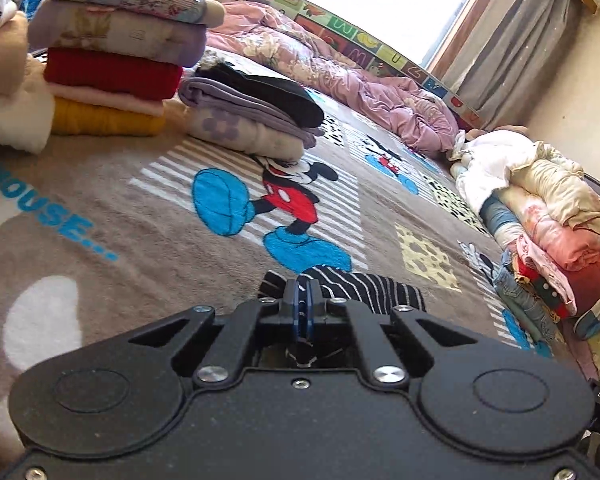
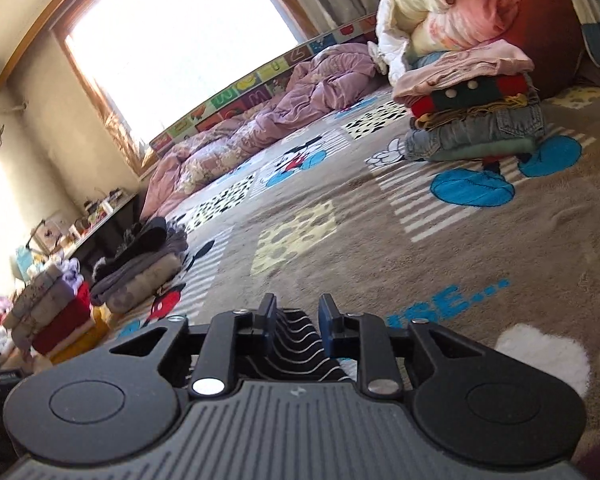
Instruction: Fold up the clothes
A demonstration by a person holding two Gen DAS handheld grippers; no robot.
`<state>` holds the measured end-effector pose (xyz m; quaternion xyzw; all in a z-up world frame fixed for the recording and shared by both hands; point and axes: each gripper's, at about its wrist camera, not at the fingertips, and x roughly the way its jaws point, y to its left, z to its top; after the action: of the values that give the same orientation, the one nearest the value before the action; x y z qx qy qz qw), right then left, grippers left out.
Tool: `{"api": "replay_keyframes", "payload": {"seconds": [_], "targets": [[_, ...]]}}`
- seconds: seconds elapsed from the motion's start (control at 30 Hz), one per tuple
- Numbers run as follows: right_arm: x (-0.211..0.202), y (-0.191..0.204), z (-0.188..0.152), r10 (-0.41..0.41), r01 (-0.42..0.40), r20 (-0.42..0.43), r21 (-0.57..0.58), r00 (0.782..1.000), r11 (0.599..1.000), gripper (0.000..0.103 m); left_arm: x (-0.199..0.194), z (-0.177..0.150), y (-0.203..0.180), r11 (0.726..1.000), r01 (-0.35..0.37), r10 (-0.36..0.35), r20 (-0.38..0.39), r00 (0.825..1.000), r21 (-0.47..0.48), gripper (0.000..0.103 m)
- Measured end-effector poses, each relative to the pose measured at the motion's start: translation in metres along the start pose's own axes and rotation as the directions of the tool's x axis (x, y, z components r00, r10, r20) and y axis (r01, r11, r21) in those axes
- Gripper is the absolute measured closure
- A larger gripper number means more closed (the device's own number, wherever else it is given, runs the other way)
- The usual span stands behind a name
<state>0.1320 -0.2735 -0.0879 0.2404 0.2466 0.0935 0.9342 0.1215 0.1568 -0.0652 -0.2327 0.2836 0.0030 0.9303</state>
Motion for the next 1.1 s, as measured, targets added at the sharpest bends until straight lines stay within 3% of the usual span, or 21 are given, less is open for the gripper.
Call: {"api": "replay_keyframes", "payload": {"seconds": [0.03,0.07,0.2,0.23,0.33,0.37,0.43,0.5,0.53,0.57,0.6,0.67,0.73,0.83,0.9,0.97,1.1], "targets": [[0.004,0.007,-0.002,-0.003,0.002,-0.019,-0.038,1.000,0.999,0.046,-0.003,-0.002,0.002,1.000,-0.022,0.022,-0.001,1.000,0.006,0.102],[0.008,0.014,-0.003,-0.007,0.004,-0.036,-0.075,0.999,0.997,0.039,-0.006,-0.005,0.004,0.999,-0.044,0.044,-0.003,0.999,0.011,0.102],[0.028,0.031,-0.008,-0.039,0.022,-0.085,-0.199,0.996,0.980,0.041,-0.013,-0.012,0.015,0.988,-0.151,0.152,-0.013,0.988,0.044,0.103],[0.031,0.032,-0.009,-0.042,0.021,-0.094,-0.215,0.995,0.976,0.046,-0.014,-0.014,0.019,0.983,-0.178,0.179,-0.017,0.984,0.052,0.103],[0.041,0.031,-0.010,-0.053,0.024,-0.118,-0.236,0.992,0.971,0.077,-0.016,-0.019,0.028,0.964,-0.254,0.257,-0.027,0.966,0.082,0.103],[0.041,0.026,-0.010,-0.062,0.036,-0.117,-0.217,0.991,0.976,0.083,-0.017,-0.021,0.031,0.960,-0.267,0.270,-0.028,0.962,0.086,0.103],[0.041,0.015,-0.010,-0.080,0.059,-0.113,-0.178,0.990,0.982,0.093,-0.019,-0.023,0.035,0.960,-0.272,0.275,-0.032,0.961,0.068,0.103],[0.042,0.005,-0.011,-0.097,0.082,-0.111,-0.139,0.989,0.987,0.093,-0.021,-0.023,0.036,0.969,-0.239,0.242,-0.040,0.969,0.060,0.103],[0.041,-0.001,-0.011,-0.109,0.096,-0.109,-0.117,0.988,0.989,0.095,-0.023,-0.023,0.034,0.973,-0.226,0.228,-0.030,0.973,0.052,0.100],[0.040,-0.010,-0.011,-0.126,0.117,-0.106,-0.089,0.986,0.989,0.095,-0.024,-0.023,0.031,0.978,-0.204,0.205,-0.019,0.979,0.044,0.091],[0.038,-0.020,-0.011,-0.144,0.138,-0.102,-0.060,0.984,0.989,0.095,-0.024,-0.023,0.026,0.984,-0.171,0.172,-0.014,0.985,0.049,0.070],[0.033,-0.041,-0.010,-0.190,0.192,-0.087,0.008,0.978,0.981,0.095,-0.024,-0.024,0.015,0.990,-0.124,0.124,0.011,0.992,0.060,0.047],[0.026,-0.060,-0.009,-0.228,0.235,-0.081,0.091,0.970,0.968,0.095,-0.017,-0.025,0.000,0.992,-0.065,0.064,0.013,0.998,0.109,0.045],[0.020,-0.064,-0.007,-0.168,0.176,-0.071,0.130,0.983,0.976,0.088,-0.004,-0.029,-0.024,0.985,-0.007,0.006,0.006,1.000,0.171,0.040],[0.019,-0.048,-0.004,-0.103,0.108,-0.063,0.085,0.993,0.991,0.072,0.007,-0.034,-0.040,0.975,0.002,0.000,-0.008,1.000,0.222,0.038],[0.019,-0.028,-0.001,-0.040,0.042,-0.058,0.029,0.998,0.999,0.033,0.016,-0.039,-0.054,0.963,0.000,0.004,-0.017,1.000,0.268,0.035],[0.028,0.016,0.007,0.034,-0.046,-0.098,-0.115,0.995,0.992,0.028,0.033,-0.049,-0.067,0.953,-0.015,0.024,-0.026,0.999,0.303,0.029]]}}
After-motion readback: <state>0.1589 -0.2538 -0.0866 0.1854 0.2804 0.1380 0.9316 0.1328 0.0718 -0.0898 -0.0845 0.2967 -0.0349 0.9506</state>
